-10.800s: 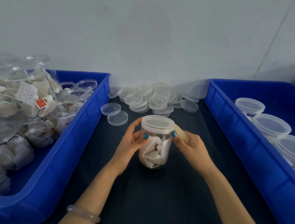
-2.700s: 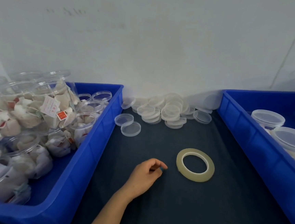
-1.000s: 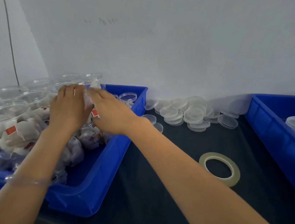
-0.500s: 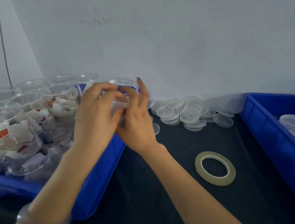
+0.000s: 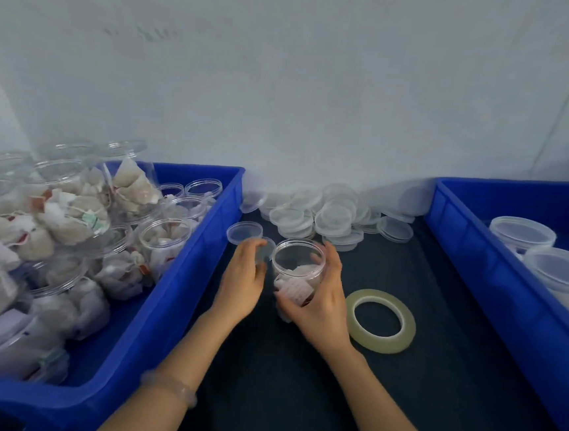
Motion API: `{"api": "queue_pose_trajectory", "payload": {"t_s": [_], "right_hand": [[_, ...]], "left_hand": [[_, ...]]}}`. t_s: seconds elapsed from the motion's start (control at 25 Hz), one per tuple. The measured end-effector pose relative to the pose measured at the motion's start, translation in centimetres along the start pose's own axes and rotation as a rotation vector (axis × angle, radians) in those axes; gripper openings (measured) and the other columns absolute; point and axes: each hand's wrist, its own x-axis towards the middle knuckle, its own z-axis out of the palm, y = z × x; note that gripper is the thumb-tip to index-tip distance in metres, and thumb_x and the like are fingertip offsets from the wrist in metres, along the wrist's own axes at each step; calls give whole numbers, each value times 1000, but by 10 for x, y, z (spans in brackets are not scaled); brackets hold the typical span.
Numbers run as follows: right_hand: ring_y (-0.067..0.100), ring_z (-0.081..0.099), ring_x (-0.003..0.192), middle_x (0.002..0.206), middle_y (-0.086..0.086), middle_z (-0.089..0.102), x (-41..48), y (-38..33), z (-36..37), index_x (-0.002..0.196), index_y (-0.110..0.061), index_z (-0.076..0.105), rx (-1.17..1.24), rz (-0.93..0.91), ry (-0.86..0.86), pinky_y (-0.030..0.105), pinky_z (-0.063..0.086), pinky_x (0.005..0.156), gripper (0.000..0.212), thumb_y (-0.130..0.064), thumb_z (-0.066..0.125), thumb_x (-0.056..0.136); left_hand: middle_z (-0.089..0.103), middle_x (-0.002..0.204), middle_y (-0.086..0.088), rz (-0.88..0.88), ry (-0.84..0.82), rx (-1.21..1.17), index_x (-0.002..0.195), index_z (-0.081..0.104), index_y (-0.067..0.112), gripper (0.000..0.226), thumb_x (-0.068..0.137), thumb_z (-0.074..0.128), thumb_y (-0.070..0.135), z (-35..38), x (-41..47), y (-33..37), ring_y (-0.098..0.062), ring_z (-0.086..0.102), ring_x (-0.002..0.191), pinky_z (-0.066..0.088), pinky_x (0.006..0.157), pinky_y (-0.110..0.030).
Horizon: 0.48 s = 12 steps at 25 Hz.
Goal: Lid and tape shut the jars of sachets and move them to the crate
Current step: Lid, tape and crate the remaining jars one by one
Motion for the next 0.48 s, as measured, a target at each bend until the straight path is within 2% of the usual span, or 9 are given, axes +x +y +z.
{"api": "queue_pose_trajectory", "payload": {"t_s": [0.08, 0.12, 0.2, 0.28, 0.36, 0.44, 0.48], "right_hand": [[4, 50, 129, 143, -7, 49, -2, 5, 0, 153, -27, 20, 76, 81, -61, 20, 44, 102, 109, -34, 87, 66], [4, 55, 123, 136, -10, 55, -2, 6, 0, 149, -37, 24, 118, 111, -82, 19, 48, 97, 104, -35, 87, 65], [1, 60, 113, 128, -14, 59, -2, 9, 0, 133, -54, 29, 154, 132, -89, 12, 49, 85, 92, -34, 87, 64], [-1, 62, 109, 125, -14, 60, -3, 12, -1, 128, -54, 31, 199, 145, -86, 10, 49, 80, 88, -32, 87, 64], [0, 63, 108, 124, -13, 60, -3, 14, -2, 129, -50, 33, 235, 149, -99, 11, 49, 78, 89, -25, 88, 64], [1, 64, 106, 124, -11, 61, -2, 16, -3, 129, -48, 33, 239, 160, -124, 14, 51, 77, 90, -19, 89, 64], [3, 64, 106, 123, -10, 61, -1, 17, -4, 130, -48, 33, 244, 166, -137, 17, 53, 79, 92, -18, 89, 64]], "left_hand": [[28, 161, -9, -84, -245, 267, 154, 29, 11, 58, 100, 53, 12, 10, 15, -17, -23, 27, 148, 30, 119, -36], [23, 163, -8, -83, -337, 330, 156, 24, 12, 61, 101, 51, 16, 13, 21, -23, -23, 22, 151, 27, 121, -41], [29, 160, -6, -98, -399, 372, 155, 28, 15, 55, 103, 47, 24, 19, 25, -26, -23, 29, 147, 33, 117, -43], [48, 145, -5, -64, -280, 476, 142, 45, 17, 42, 102, 48, 29, 25, 15, -25, -21, 47, 131, 44, 104, -37], [58, 123, -2, 50, -95, 603, 122, 58, 20, 29, 97, 56, 33, 28, 0, -25, -19, 55, 113, 44, 90, -32], [57, 118, -3, 106, -5, 571, 115, 60, 20, 31, 88, 67, 35, 28, -9, -32, -22, 53, 110, 44, 88, -33], [53, 125, -7, 80, -7, 516, 121, 58, 19, 42, 85, 71, 37, 27, -9, -36, -24, 49, 117, 44, 92, -35]]}}
